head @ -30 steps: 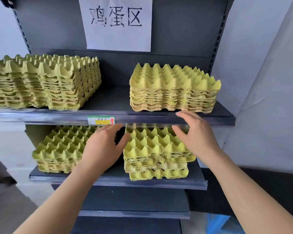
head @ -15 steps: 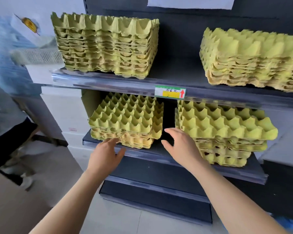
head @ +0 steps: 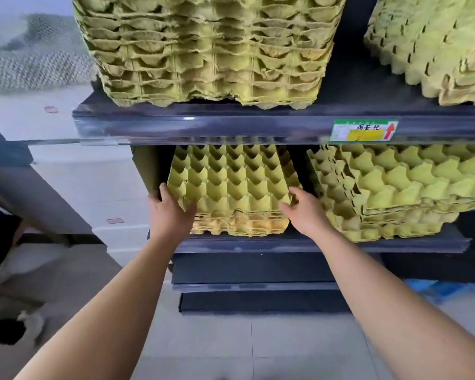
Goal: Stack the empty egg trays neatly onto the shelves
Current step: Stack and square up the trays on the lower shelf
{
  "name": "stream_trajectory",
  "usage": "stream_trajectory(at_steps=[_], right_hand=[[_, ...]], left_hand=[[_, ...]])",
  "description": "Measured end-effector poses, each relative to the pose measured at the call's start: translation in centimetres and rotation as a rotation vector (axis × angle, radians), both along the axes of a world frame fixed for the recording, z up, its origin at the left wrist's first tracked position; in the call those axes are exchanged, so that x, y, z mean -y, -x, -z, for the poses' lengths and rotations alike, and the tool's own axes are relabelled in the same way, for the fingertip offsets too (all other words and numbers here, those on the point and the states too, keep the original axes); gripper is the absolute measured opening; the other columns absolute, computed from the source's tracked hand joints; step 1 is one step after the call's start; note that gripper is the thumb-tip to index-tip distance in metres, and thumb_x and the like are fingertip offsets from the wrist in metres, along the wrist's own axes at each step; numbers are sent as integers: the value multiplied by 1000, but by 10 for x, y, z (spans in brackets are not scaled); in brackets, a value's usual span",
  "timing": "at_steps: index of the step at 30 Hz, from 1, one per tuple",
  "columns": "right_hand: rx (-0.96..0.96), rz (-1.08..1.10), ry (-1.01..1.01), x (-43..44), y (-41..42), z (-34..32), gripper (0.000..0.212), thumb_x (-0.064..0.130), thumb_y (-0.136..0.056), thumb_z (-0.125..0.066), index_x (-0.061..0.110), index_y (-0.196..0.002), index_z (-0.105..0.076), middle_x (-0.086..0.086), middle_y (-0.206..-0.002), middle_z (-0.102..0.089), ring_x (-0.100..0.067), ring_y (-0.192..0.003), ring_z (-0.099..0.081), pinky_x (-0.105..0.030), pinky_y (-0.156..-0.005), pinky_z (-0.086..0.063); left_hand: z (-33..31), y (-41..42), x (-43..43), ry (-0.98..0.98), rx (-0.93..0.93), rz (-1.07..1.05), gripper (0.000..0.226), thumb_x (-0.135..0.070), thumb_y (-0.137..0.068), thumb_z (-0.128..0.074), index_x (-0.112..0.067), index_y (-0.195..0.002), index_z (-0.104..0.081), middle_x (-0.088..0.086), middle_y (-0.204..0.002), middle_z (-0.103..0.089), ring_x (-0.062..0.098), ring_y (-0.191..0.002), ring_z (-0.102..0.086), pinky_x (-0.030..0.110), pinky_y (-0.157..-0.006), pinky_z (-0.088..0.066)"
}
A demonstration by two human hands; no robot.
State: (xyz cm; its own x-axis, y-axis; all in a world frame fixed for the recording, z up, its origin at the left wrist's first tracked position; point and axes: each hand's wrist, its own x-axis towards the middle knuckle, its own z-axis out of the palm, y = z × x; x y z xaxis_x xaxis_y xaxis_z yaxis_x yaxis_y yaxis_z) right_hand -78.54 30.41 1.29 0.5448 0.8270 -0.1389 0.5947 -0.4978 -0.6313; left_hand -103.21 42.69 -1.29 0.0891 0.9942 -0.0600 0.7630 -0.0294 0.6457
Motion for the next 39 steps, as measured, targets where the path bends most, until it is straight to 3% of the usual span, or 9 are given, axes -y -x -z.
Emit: stream_trajectory(at_steps=[4, 8, 14, 22, 24, 27, 33, 36, 39], right_hand=[[37, 32, 24, -12, -1, 7, 58, 32, -93, -57, 12, -144, -38, -11, -140, -48, -25, -117, -53, -28, -87, -43], [6, 70, -12, -18, -5, 9, 52, 27, -95, -56, 9, -142, -43, -11, -143, -47, -24, -115, -55, -23, -79, -39], [-129, 132, -147, -23, -7, 13, 40, 19, -95, -56, 10, -134, -54, -8, -130, -57, -15, -85, -59, -15, -58, -42], [-208, 119, -167, -29, -7, 2, 34, 18, -96, -51, -5, -121, -54, -14, -98, -63, -23, -70, -57, -33, -59, -48], [-220, 106, -190, -31, -8, -1, 38, 18, -94, -55, -1, -127, -54, -20, -107, -63, -20, -68, -53, -29, -56, -43], [-199, 99, -237, -30, -12, -7, 45, 20, -93, -60, 9, -136, -51, -3, -118, -58, -10, -71, -58, -23, -60, -49], [-186, 97, -363, -24, -17, -12, 42, 20, -92, -62, 14, -133, -56, 0, -84, -51, -2, -34, -39, -10, -36, -29], [-176, 91, -409, -17, -17, -11, 40, 18, -92, -62, 13, -132, -57, 8, -62, -45, -4, -32, -35, -10, -36, -26], [-172, 86, -445, -11, -16, -5, 40, 17, -91, -64, 11, -131, -58, 9, -58, -43, -6, -36, -34, -10, -38, -26]], left_hand=[[13, 5, -18, 94, -93, -32, 66, -56, -89, -52, -11, -136, -38, 19, -127, -52, 41, -117, -46, 45, -93, -37], [12, 5, -22, 64, 144, -72, 55, -36, -86, -65, -7, -127, -45, 18, -116, -57, 40, -107, -55, 45, -86, -45], [8, 8, -28, 11, 244, -122, 46, -32, -84, -68, -11, -121, -53, 13, -111, -62, 34, -97, -61, 46, -87, -51], [10, 6, -24, -86, 424, -169, 44, -24, -87, -70, -14, -125, -49, 13, -118, -61, 32, -108, -58, 48, -94, -48], [7, 6, -23, -94, 443, -177, 44, -23, -88, -69, -12, -125, -48, 14, -119, -60, 32, -108, -58, 47, -94, -48], [3, 4, -22, -124, 468, -180, 44, -24, -89, -68, -12, -125, -47, 12, -120, -61, 29, -108, -59, 46, -93, -48], [-2, 3, -19, -225, 472, -152, 41, -25, -89, -69, -10, -122, -49, 12, -115, -62, 28, -102, -61, 40, -87, -49], [0, 1, -12, -269, 483, -148, 46, -30, -89, -68, -11, -126, -47, 12, -116, -61, 29, -102, -60, 41, -88, -49], [2, -3, -5, -338, 500, -130, 50, -27, -92, -66, -8, -132, -44, 13, -122, -57, 29, -100, -60, 42, -87, -50]])
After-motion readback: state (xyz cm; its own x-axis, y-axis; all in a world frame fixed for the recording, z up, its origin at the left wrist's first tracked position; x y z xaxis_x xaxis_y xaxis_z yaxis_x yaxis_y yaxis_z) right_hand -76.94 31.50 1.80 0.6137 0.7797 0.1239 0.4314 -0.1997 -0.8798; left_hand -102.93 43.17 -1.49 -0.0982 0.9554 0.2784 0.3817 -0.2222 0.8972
